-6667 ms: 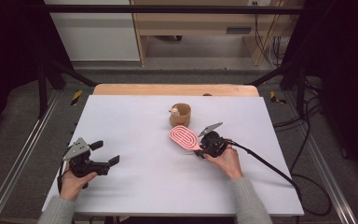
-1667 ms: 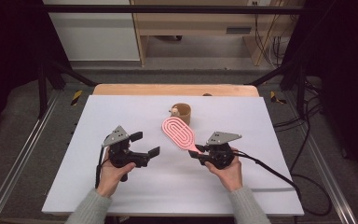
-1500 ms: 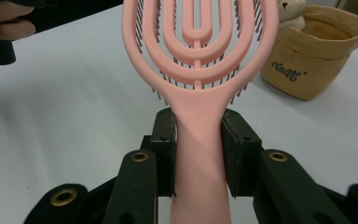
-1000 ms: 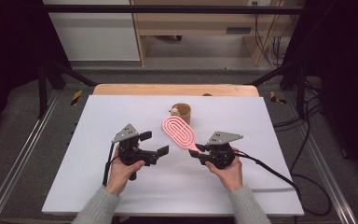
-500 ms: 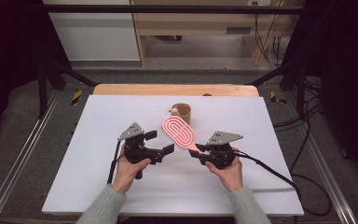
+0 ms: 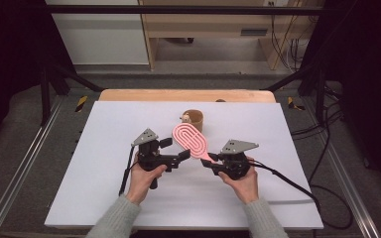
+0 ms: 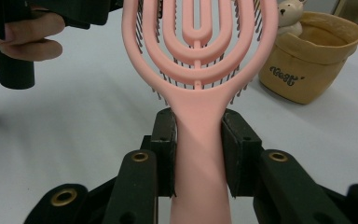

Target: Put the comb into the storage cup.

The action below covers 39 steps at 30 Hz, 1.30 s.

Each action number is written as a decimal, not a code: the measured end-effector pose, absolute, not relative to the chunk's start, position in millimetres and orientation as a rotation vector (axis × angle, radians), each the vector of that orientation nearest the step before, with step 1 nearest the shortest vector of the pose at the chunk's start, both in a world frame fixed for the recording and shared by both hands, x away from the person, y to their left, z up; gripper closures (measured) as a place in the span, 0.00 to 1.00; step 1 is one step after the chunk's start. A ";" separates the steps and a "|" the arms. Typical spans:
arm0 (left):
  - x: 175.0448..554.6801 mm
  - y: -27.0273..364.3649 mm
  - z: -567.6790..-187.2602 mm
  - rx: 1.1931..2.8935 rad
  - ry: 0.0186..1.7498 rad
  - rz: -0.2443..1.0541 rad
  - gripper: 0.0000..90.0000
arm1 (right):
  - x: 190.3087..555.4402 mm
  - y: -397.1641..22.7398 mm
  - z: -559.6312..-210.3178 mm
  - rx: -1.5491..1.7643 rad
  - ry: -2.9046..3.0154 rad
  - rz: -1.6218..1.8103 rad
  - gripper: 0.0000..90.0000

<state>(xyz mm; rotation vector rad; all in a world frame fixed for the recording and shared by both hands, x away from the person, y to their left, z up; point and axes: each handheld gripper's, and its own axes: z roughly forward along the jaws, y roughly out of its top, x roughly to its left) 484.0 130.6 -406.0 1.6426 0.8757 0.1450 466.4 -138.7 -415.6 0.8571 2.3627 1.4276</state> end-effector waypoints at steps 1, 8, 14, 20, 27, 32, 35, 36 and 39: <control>484.3 129.8 -406.1 1.640 0.879 0.141 0.07 | 466.3 -138.7 -415.5 0.857 2.361 1.428 0.77; 486.1 122.9 -406.5 1.626 0.899 0.132 0.13 | 466.3 -138.5 -415.6 0.856 2.362 1.429 0.77; 487.1 117.6 -407.3 1.618 0.917 0.131 0.21 | 465.9 -138.0 -415.8 0.853 2.363 1.431 0.77; 488.7 112.8 -408.3 1.602 0.936 0.123 0.28 | 465.5 -137.2 -416.3 0.851 2.363 1.435 0.77; 490.3 111.6 -408.4 1.567 0.970 0.107 0.36 | 465.1 -136.9 -416.1 0.845 2.360 1.440 0.77; 490.9 111.8 -408.4 1.560 0.985 0.086 0.39 | 464.9 -136.4 -416.5 0.845 2.361 1.441 0.77; 490.7 111.5 -408.5 1.559 0.993 0.085 0.41 | 465.3 -136.0 -417.3 0.844 2.367 1.437 0.77; 490.6 111.2 -408.5 1.559 0.993 0.086 0.41 | 465.5 -135.9 -417.5 0.844 2.368 1.436 0.77; 490.1 111.1 -408.2 1.558 0.996 0.083 0.43 | 465.7 -135.5 -418.0 0.842 2.371 1.431 0.77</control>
